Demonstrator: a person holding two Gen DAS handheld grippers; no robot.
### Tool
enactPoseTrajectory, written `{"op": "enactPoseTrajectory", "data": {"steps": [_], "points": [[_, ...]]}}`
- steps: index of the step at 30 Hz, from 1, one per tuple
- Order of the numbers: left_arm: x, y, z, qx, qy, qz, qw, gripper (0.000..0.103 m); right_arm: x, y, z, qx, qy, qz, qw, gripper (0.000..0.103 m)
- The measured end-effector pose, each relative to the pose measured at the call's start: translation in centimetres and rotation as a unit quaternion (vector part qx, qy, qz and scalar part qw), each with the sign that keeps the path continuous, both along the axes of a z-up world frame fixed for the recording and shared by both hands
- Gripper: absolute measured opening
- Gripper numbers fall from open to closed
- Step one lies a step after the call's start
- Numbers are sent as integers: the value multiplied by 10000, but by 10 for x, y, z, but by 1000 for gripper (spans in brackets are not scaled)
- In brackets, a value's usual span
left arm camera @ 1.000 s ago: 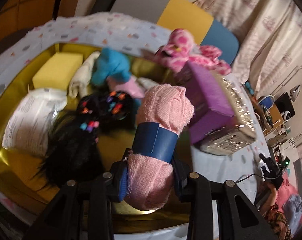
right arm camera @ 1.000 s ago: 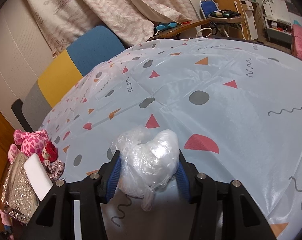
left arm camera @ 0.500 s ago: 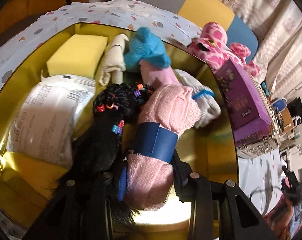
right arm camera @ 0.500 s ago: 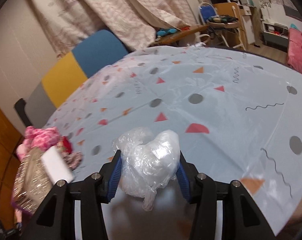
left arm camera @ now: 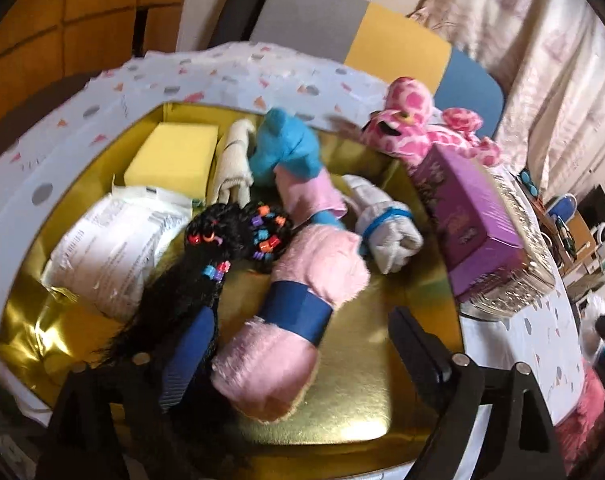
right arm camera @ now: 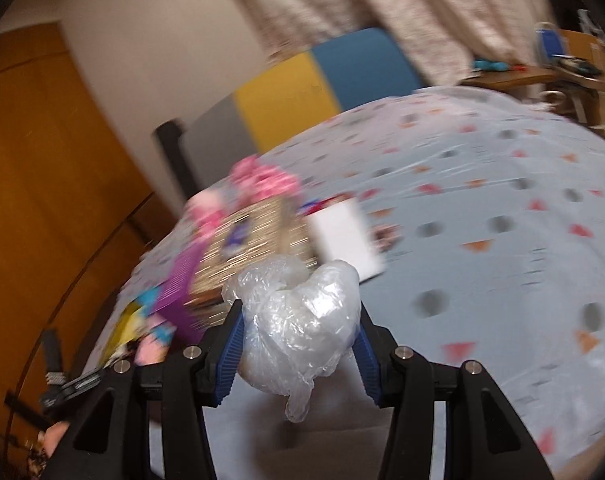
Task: Organize soft objects
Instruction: 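Carry the yarn skein and plastic bag over the gold tin with both tools, then release the yarn into the tin from the left tool while the right tool drops the bag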
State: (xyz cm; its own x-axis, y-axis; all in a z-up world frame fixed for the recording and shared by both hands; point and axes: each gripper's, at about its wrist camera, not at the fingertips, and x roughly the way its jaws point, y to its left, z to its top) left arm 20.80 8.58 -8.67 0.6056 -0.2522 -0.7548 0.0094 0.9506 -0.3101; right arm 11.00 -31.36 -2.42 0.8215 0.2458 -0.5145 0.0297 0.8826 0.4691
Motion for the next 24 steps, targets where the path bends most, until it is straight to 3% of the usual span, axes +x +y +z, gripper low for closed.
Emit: {"op": "enactPoseTrajectory", "data": {"steps": [5, 14, 20, 24], "points": [[-17, -2, 10, 231, -284, -51, 9993, 91, 12, 67, -3, 97, 100, 761, 9970, 50], [-39, 12, 20, 381, -505, 101, 9979, 92, 28, 139, -11, -150, 216, 1424, 9895, 51], [-42, 27, 25, 429, -650, 361, 9963, 92, 47, 182, -9, -675, 259, 1875, 9796, 52], [-44, 42, 25, 375, -641, 547, 9957, 92, 56, 211, -11, -1272, 232, 2251, 9657, 52]]}}
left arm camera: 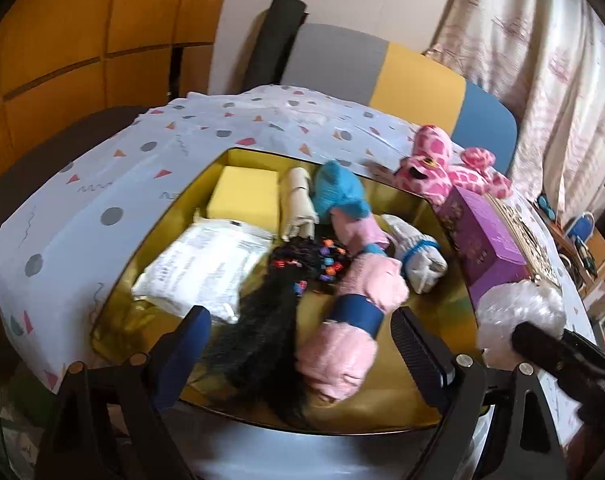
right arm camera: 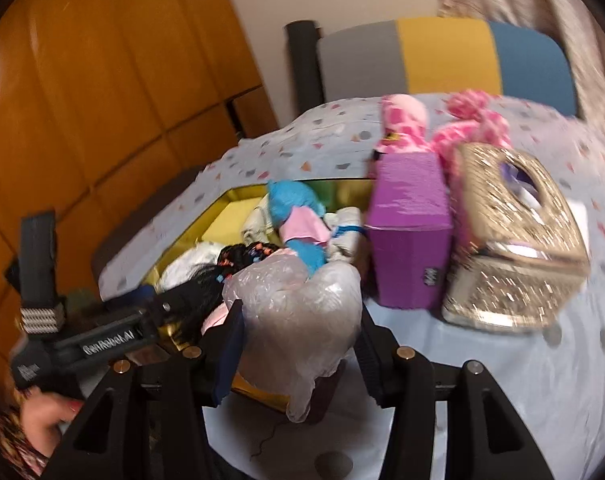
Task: Organize soft objects
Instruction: 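Release the yarn into the tin from the left tool while the right tool drops the bag, then move the right tool to the white sponge block and grasp it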
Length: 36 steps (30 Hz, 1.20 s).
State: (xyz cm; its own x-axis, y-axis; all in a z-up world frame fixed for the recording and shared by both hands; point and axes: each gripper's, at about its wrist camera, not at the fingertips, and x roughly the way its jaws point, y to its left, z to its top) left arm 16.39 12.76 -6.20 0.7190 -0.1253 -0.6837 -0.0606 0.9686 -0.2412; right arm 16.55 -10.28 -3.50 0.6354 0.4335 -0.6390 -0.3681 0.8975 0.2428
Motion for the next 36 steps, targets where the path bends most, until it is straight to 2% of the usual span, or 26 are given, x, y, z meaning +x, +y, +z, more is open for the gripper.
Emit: {"op": "enactPoseTrajectory", "data": {"steps": [3, 6, 10, 13, 16, 17, 18, 20, 23, 30, 36], "points": [[-1, 12, -1, -26, 11, 157, 9999, 92, 5, 20, -4, -595, -108, 297, 9977, 52], [-2, 23, -5, -118, 58, 254, 9996, 92, 9, 33, -11, -895, -57, 525, 9946, 52], [-6, 30, -8, -284, 107, 302, 9991, 92, 25, 45, -24, -1220, 229, 495, 9910, 53], [-8, 32, -9, -327, 107, 287, 9990, 92, 32, 47, -29, -1379, 285, 307, 9896, 62], [-11, 31, -9, -317, 108, 234, 9992, 92, 27, 46, -24, -1288, 94, 345, 9910, 68], [-12, 31, -10, -310, 109, 229, 9992, 92, 23, 45, -22, -1222, -14, 389, 9917, 74], [-12, 31, -11, -314, 131, 225, 9992, 92, 21, 47, -20, -1235, -74, 395, 9915, 77], [-12, 31, -13, -360, 159, 231, 9990, 92, 15, 46, -15, -1357, -247, 316, 9899, 77], [-12, 28, -14, -380, 198, 197, 9989, 92, 7, 39, -7, -1224, -349, 270, 9915, 77], [-13, 15, -14, -335, 209, 52, 9992, 92, -3, 7, 0, -578, -106, 45, 9983, 77], [-17, -4, -13, -299, 222, -213, 9991, 92, -15, -19, 4, -246, -75, -151, 9996, 77]]}}
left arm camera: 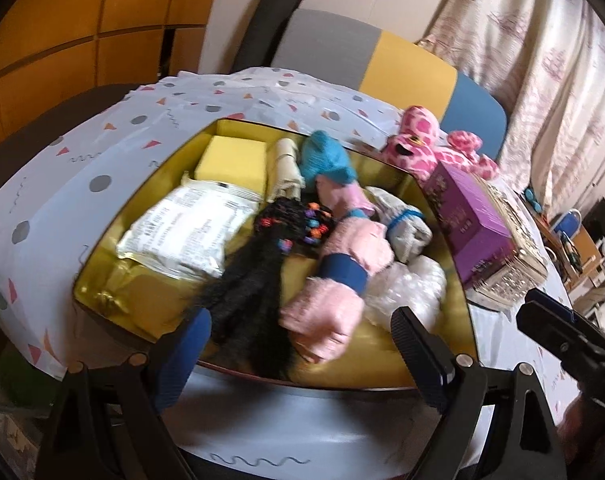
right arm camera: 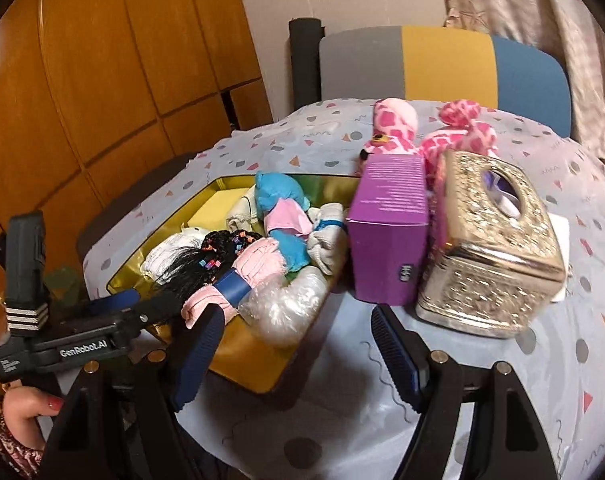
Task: Organize soft objects
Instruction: 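Move the right tool to the white sponge block and grasp it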
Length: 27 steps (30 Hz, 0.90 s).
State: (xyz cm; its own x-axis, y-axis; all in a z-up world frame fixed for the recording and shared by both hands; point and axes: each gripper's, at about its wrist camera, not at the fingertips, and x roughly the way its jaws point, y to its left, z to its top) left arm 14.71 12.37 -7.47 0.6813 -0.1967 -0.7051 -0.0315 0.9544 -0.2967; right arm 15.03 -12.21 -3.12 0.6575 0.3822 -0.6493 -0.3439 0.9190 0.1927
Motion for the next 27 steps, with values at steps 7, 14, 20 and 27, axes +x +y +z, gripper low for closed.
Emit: {"op": "enactPoseTrajectory", "data": {"steps": [7, 14, 20, 27], "points": [[-8, -25, 4, -43, -114, -420, 9990, 92, -18, -52, -1, 75, -129, -549, 9984, 77], [-15, -56, 9, -166, -186, -875, 9959, 94, -25, -139, -16, 602, 128, -1682, 9838, 77], [-21, -85, 14, -150, -281, -1248, 9917, 96, -15, -198, -25, 711, 111, -2549, 9643, 77], [-24, -114, 13, -62, -234, -1573, 9873, 96, 54, -242, -31, 522, 288, -2625, 9631, 77]]}}
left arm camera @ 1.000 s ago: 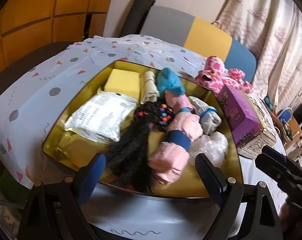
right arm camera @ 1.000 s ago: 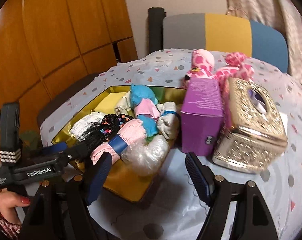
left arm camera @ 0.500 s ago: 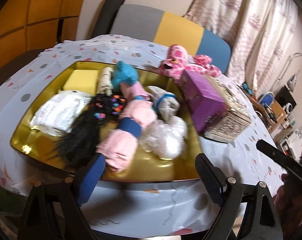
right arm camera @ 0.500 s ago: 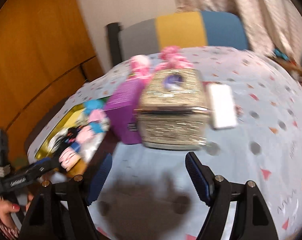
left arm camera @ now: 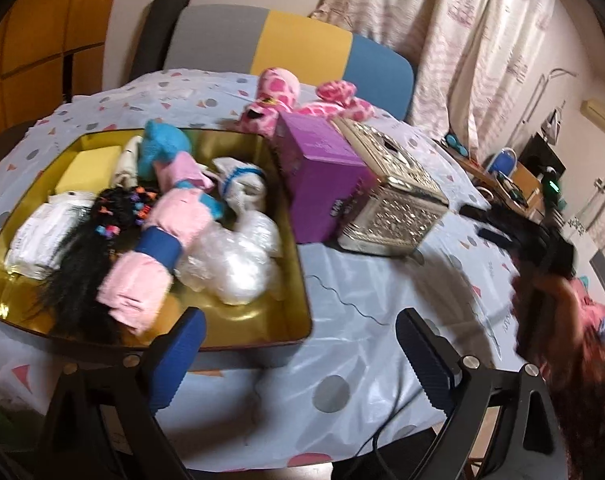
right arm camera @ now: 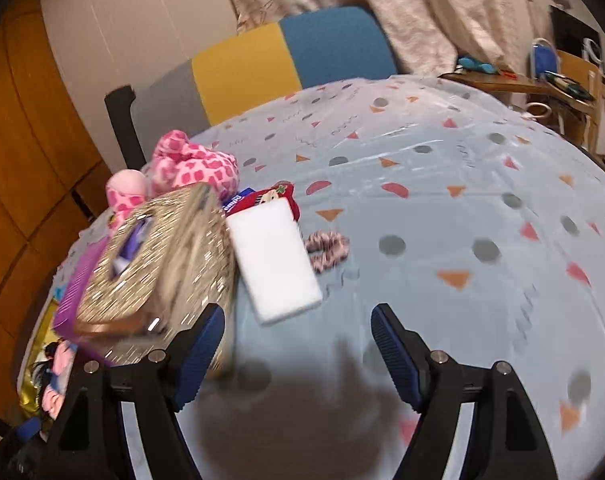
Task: Organize soft objects
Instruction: 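Move the right tool to the white sponge block and grasp it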
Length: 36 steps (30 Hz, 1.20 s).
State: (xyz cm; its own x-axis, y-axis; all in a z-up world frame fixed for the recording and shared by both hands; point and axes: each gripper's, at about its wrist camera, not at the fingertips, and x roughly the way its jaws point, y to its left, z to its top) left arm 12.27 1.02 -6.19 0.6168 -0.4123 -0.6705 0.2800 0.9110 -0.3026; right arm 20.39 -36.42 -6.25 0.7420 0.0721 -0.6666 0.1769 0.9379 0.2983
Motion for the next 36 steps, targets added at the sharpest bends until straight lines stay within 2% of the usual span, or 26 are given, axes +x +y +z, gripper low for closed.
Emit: {"op": "enactPoseTrajectory", "data": {"steps": [6, 8, 12, 17, 19, 20, 21, 22, 26, 28, 30, 36], "points": [[-2, -16, -1, 158, -17, -172, 9997, 98, 62, -13, -23, 332, 398, 486, 9975, 77], [-2, -19, 1, 216, -48, -178, 9996, 99, 72, -17, -31, 526, 466, 505, 9962, 75], [0, -24, 5, 290, -131, -222, 9992, 99, 86, -23, -44, 930, 511, 567, 9927, 63], [4, -32, 2, 262, -32, -312, 9992, 99, 98, -29, -52, 1469, 447, 551, 9866, 63], [5, -35, -1, 278, 35, -350, 9990, 99, 101, -28, -52, 1539, 441, 589, 9853, 63], [5, -36, -1, 263, 56, -366, 9990, 99, 102, -27, -52, 1545, 439, 631, 9850, 60], [5, -36, -1, 251, 57, -371, 9990, 99, 102, -26, -51, 1552, 421, 709, 9844, 46], [4, -38, -1, 247, 45, -375, 9990, 99, 102, -24, -49, 1586, 372, 807, 9833, 39], [3, -44, -1, 270, 34, -443, 9986, 99, 97, -23, -44, 1564, 279, 880, 9834, 29], [2, -47, -1, 287, 56, -471, 9985, 99, 89, -30, -41, 1461, 213, 721, 9864, 26], [1, -50, -2, 253, 85, -516, 9983, 99, 80, -41, -40, 1445, 185, 530, 9879, 17], [0, -62, 1, 280, 36, -630, 9976, 99, 41, -94, -45, 1468, 324, -50, 9886, 18]]}}
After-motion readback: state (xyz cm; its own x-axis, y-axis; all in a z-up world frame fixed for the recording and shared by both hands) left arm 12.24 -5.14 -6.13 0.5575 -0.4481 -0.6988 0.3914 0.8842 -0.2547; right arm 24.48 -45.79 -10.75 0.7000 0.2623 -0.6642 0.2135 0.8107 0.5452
